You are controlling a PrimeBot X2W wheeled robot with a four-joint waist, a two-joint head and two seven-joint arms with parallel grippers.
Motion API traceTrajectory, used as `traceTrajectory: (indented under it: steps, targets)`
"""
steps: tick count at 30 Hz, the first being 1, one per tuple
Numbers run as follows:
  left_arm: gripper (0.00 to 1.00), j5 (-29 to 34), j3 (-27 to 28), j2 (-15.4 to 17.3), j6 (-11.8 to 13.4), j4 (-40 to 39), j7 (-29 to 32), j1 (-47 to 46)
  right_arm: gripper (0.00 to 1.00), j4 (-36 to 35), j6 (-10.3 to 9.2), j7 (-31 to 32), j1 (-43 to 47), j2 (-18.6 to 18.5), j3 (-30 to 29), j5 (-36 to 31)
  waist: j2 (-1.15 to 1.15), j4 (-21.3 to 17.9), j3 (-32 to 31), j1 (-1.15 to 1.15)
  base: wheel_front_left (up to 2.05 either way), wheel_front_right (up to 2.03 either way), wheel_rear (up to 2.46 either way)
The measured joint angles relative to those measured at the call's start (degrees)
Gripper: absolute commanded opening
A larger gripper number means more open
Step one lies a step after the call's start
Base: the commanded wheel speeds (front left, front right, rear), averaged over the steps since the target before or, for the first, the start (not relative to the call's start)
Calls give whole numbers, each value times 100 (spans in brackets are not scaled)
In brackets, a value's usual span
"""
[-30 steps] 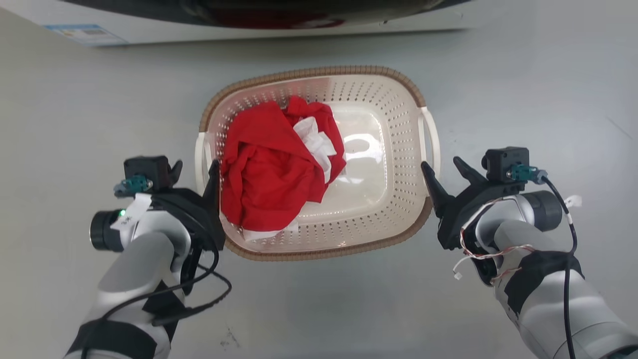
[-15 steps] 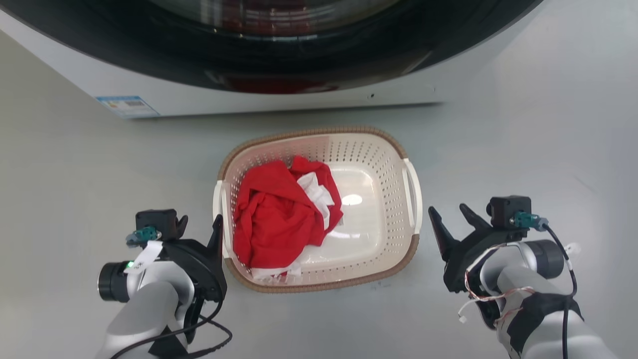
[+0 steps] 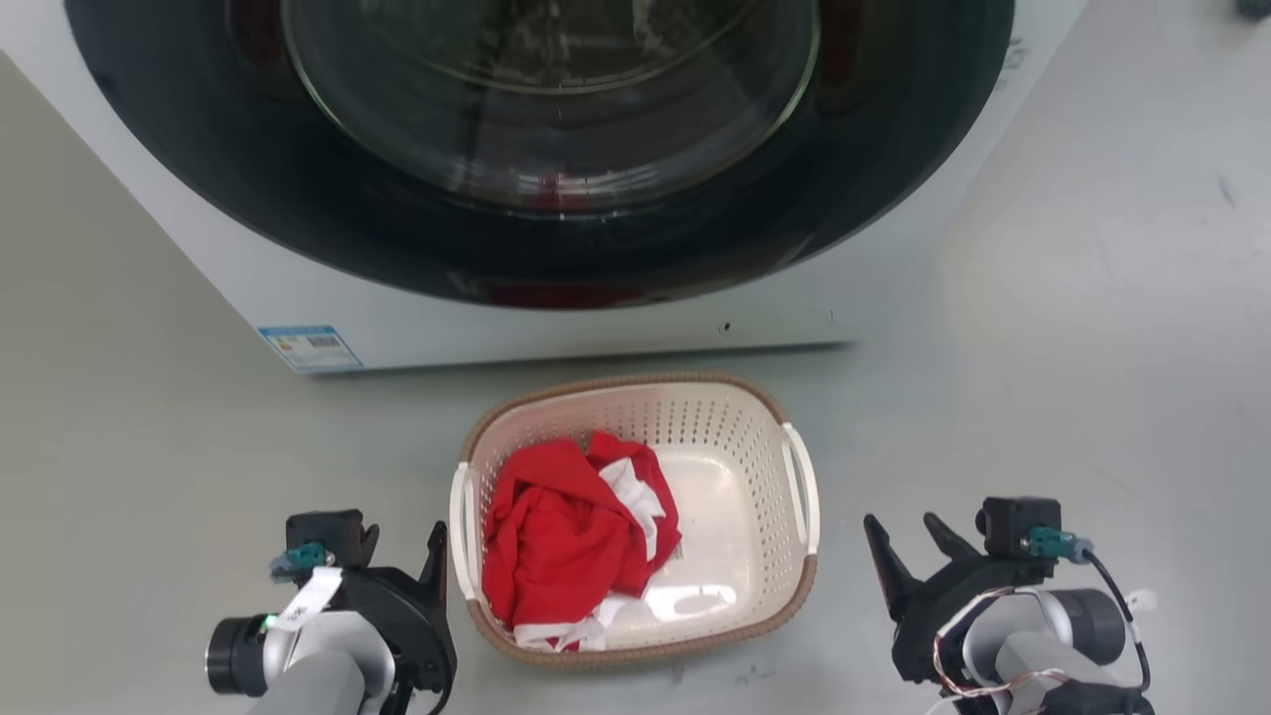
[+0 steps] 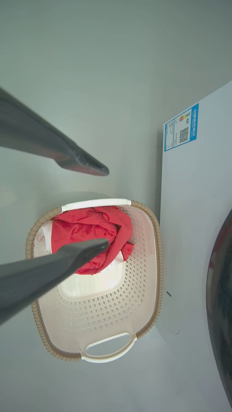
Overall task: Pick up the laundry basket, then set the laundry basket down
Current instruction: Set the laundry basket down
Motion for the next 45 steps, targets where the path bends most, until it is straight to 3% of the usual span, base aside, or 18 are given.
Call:
traceTrajectory:
  steps: [20, 30, 45]
  targets:
    - [100, 434, 307, 331, 672, -1602, -1, 1284, 100, -1276, -571, 0, 1178, -248, -421, -252, 0, -13, -1464, 1, 0, 0, 0]
    - [100, 792, 513, 521, 921, -2809, -1, 2116, 100, -2317, -1055, -2, 1783, -521, -610, -680, 0, -65, -1795, 1, 0, 0, 0]
    - [100, 1302, 948, 650, 1068, -4517, -2, 3409, 100, -3908, -1319, -4, 2874, -817, -993, -1259, 1, -37, -2141, 1, 0, 0, 0]
